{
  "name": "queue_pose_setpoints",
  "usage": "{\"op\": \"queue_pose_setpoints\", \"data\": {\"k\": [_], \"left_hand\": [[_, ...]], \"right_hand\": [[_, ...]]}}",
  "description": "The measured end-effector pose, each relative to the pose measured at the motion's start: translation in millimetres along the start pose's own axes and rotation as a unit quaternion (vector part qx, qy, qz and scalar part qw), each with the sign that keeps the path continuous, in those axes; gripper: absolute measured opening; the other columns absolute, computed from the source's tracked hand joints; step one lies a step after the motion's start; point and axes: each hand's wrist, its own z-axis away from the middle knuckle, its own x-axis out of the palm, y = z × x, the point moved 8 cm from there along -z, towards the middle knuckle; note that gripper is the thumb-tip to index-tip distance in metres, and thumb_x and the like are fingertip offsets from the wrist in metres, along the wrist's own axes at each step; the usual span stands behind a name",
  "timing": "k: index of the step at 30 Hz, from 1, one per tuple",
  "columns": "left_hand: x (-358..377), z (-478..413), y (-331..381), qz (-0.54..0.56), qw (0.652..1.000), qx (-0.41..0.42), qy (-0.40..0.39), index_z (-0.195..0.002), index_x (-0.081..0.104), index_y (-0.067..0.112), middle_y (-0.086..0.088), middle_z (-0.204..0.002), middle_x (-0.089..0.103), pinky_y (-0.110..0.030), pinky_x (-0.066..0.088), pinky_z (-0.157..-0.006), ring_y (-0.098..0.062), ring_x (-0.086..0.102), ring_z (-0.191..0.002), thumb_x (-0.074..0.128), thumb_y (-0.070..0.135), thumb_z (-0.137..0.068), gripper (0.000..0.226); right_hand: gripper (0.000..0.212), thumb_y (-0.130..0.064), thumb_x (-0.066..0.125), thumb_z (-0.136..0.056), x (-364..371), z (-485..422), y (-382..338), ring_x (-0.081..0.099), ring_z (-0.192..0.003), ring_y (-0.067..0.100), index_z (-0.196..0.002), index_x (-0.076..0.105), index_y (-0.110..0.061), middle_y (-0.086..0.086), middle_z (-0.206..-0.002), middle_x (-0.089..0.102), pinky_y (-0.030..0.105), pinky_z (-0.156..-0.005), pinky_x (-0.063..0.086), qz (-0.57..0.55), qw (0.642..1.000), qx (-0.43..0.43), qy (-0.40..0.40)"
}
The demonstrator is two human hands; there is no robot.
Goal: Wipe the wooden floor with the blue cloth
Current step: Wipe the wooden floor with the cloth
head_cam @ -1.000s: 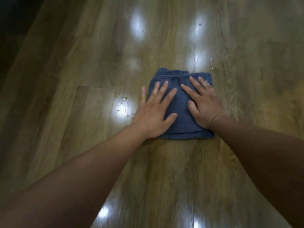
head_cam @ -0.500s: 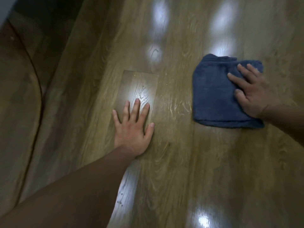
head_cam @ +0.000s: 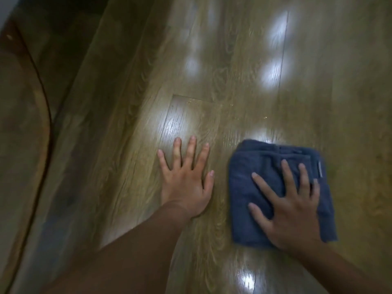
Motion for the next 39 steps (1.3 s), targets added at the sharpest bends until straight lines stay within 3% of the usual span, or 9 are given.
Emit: {"op": "queue_pose_setpoints", "data": {"k": [5, 9, 12, 16, 22, 26, 31, 34, 39], "left_hand": [[0.1, 2.4, -0.5, 0.012, 1.000, 0.004, 0.008, -0.159, 0.003, 0.031, -0.003, -0.168, -0.002, -0.069, -0.005, -0.116, -0.034, -0.009, -0.153, 0.017, 0.056, -0.100, 0.066], [3.9, 1.1, -1.2, 0.007, 1.000, 0.006, 0.017, -0.159, 0.001, 0.030, -0.003, -0.167, -0.004, -0.069, -0.005, -0.115, -0.035, -0.011, -0.152, 0.014, 0.057, -0.100, 0.066], [5.1, 1.4, -0.7, 0.003, 1.000, 0.008, 0.012, -0.158, -0.004, 0.030, -0.003, -0.167, -0.010, -0.069, -0.007, -0.114, -0.035, -0.017, -0.151, 0.010, 0.057, -0.100, 0.066], [5.4, 0.8, -1.6, -0.005, 1.000, 0.008, 0.001, -0.156, -0.011, 0.030, -0.003, -0.166, -0.015, -0.069, -0.008, -0.114, -0.035, -0.022, -0.150, 0.006, 0.057, -0.099, 0.065], [0.9, 2.2, 0.3, 0.003, 1.000, 0.010, -0.009, -0.159, 0.002, 0.029, -0.005, -0.167, -0.004, -0.070, -0.001, -0.115, -0.036, -0.010, -0.152, 0.016, 0.055, -0.098, 0.068], [-1.0, 0.1, 0.5, 0.016, 1.000, 0.008, -0.013, -0.158, 0.009, 0.029, -0.004, -0.168, 0.000, -0.070, -0.001, -0.115, -0.036, -0.008, -0.153, 0.021, 0.055, -0.097, 0.068], [1.1, 0.3, -0.9, 0.003, 1.000, 0.003, 0.004, -0.158, 0.000, 0.030, -0.003, -0.166, -0.007, -0.069, -0.005, -0.115, -0.035, -0.014, -0.152, 0.016, 0.057, -0.098, 0.067], [2.8, -1.6, -1.5, -0.007, 1.000, 0.004, -0.001, -0.157, -0.005, 0.032, -0.002, -0.167, -0.009, -0.068, -0.009, -0.115, -0.034, -0.016, -0.152, 0.011, 0.058, -0.097, 0.067], [0.4, -1.2, -2.7, 0.002, 1.000, 0.000, -0.002, -0.157, -0.003, 0.034, 0.001, -0.168, -0.005, -0.064, -0.014, -0.116, -0.031, -0.015, -0.152, 0.011, 0.059, -0.095, 0.068]], "right_hand": [[0.065, -0.077, 0.026, -0.089, -23.3, -140.9, 39.4, 0.001, -0.153, 0.041, -0.150, 0.019, -0.057, 0.006, -0.168, 0.007, 0.067, -0.118, 0.004, -0.025, 0.993, 0.112, 0.037], [0.068, -0.075, 0.024, -0.091, -40.0, -259.0, 61.7, -0.001, -0.151, 0.046, -0.154, 0.017, -0.050, 0.011, -0.168, 0.004, 0.071, -0.116, 0.000, -0.037, 0.985, 0.152, 0.069], [0.070, -0.073, 0.020, -0.090, -39.5, -278.1, 52.0, -0.003, -0.150, 0.051, -0.155, 0.017, -0.045, 0.017, -0.167, 0.001, 0.073, -0.115, -0.002, -0.041, 0.980, 0.181, 0.069], [0.066, -0.073, 0.024, -0.091, -31.2, -220.4, 13.5, -0.006, -0.151, 0.045, -0.153, 0.018, -0.051, 0.008, -0.169, 0.001, 0.065, -0.120, -0.001, -0.014, 0.998, 0.065, 0.023], [0.065, -0.075, 0.033, -0.089, -1.9, -43.3, -30.7, 0.020, -0.146, 0.046, -0.147, 0.042, -0.048, 0.004, -0.162, 0.029, 0.060, -0.107, 0.026, 0.019, 0.995, -0.100, 0.009], [0.074, -0.082, 0.036, -0.080, -17.1, -113.1, -22.7, 0.027, -0.138, 0.054, -0.145, 0.044, -0.047, 0.007, -0.161, 0.032, 0.059, -0.094, 0.033, 0.044, 0.996, -0.072, 0.043], [0.082, -0.087, 0.016, -0.080, -28.8, -277.0, -31.0, 0.000, -0.148, 0.053, -0.153, 0.013, -0.051, 0.004, -0.169, 0.003, 0.073, -0.112, 0.006, 0.010, 0.998, 0.062, 0.027], [0.082, -0.086, 0.016, -0.080, -24.5, -286.7, -60.7, 0.002, -0.148, 0.054, -0.153, 0.022, -0.048, 0.004, -0.168, 0.012, 0.071, -0.113, 0.006, 0.026, 0.998, 0.039, 0.030], [0.072, -0.078, 0.018, -0.084, -19.8, -223.2, -65.6, 0.021, -0.144, 0.044, -0.146, 0.036, -0.047, -0.001, -0.160, 0.029, 0.060, -0.105, 0.025, 0.095, 0.990, -0.086, 0.055]]}}
